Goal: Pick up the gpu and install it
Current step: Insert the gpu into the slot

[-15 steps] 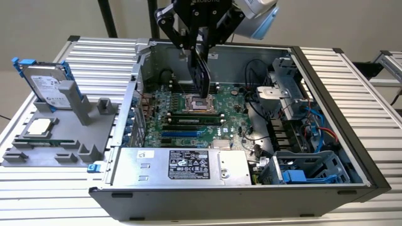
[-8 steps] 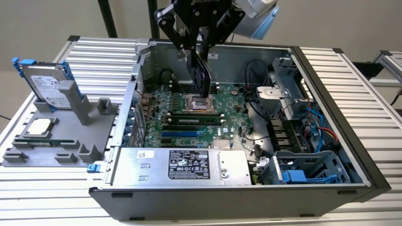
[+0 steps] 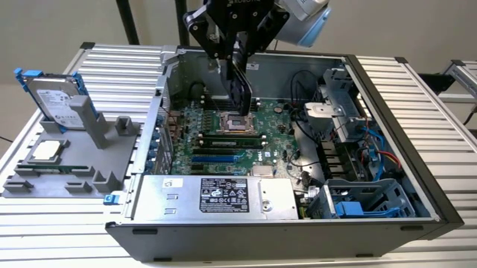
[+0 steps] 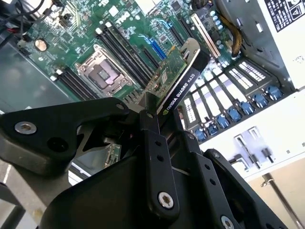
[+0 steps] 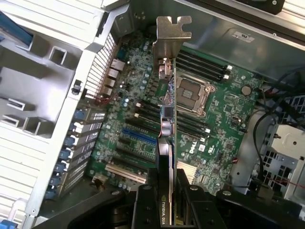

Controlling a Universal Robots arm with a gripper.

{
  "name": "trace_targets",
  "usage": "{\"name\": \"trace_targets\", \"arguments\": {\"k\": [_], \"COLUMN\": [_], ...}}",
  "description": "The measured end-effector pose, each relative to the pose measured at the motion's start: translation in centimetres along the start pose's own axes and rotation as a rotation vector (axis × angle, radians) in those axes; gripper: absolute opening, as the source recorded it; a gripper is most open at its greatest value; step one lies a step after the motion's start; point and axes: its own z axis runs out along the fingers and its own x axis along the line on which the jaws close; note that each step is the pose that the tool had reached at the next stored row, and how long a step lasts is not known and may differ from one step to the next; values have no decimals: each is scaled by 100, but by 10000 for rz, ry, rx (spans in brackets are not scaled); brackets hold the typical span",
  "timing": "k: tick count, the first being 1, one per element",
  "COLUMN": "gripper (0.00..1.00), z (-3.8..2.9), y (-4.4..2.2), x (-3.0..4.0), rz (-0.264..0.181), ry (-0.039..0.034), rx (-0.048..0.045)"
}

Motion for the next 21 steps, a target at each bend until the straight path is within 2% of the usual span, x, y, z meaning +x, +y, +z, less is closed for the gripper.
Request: {"name": "trace_targets", "arguments": {"k": [21], "gripper": [0], "z": [-4], "y": [-9], "x": [-25], "rz": [-1271], "ry": [75], "rx": [-30]}}
